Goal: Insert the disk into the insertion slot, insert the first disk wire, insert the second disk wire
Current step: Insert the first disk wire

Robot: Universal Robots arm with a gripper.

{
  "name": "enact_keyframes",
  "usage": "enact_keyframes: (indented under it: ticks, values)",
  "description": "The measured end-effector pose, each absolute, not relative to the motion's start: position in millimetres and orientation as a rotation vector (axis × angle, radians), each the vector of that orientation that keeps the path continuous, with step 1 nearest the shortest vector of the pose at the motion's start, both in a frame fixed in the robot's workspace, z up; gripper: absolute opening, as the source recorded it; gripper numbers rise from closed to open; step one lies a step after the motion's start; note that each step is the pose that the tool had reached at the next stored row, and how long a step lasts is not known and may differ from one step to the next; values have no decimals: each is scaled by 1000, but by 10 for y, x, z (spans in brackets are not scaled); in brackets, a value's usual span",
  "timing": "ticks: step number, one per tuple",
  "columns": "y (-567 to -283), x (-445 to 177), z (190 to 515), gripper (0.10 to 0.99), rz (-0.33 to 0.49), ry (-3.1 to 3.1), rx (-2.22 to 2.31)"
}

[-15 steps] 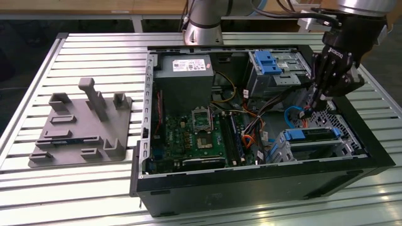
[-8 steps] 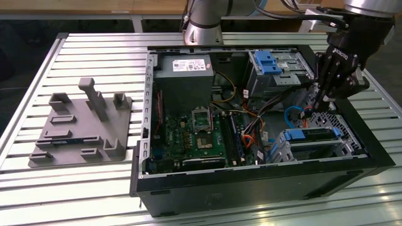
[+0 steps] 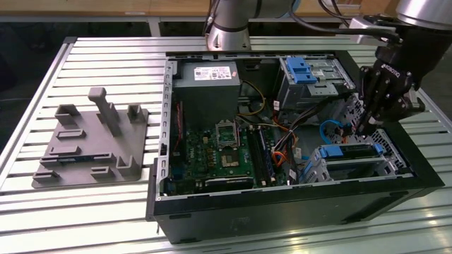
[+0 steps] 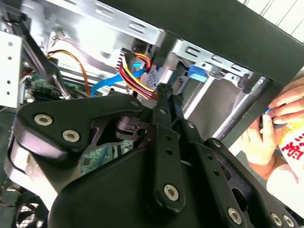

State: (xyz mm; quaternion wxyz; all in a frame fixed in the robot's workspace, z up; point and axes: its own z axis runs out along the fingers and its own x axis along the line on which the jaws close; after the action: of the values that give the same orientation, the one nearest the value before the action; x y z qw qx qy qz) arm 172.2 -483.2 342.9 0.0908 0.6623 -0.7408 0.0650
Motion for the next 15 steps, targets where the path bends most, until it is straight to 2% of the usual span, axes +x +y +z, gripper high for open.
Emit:
enact_keyframes:
  ticks: [15]
  values:
    - [-5053,1720,3424,165,-11,-2304,2068]
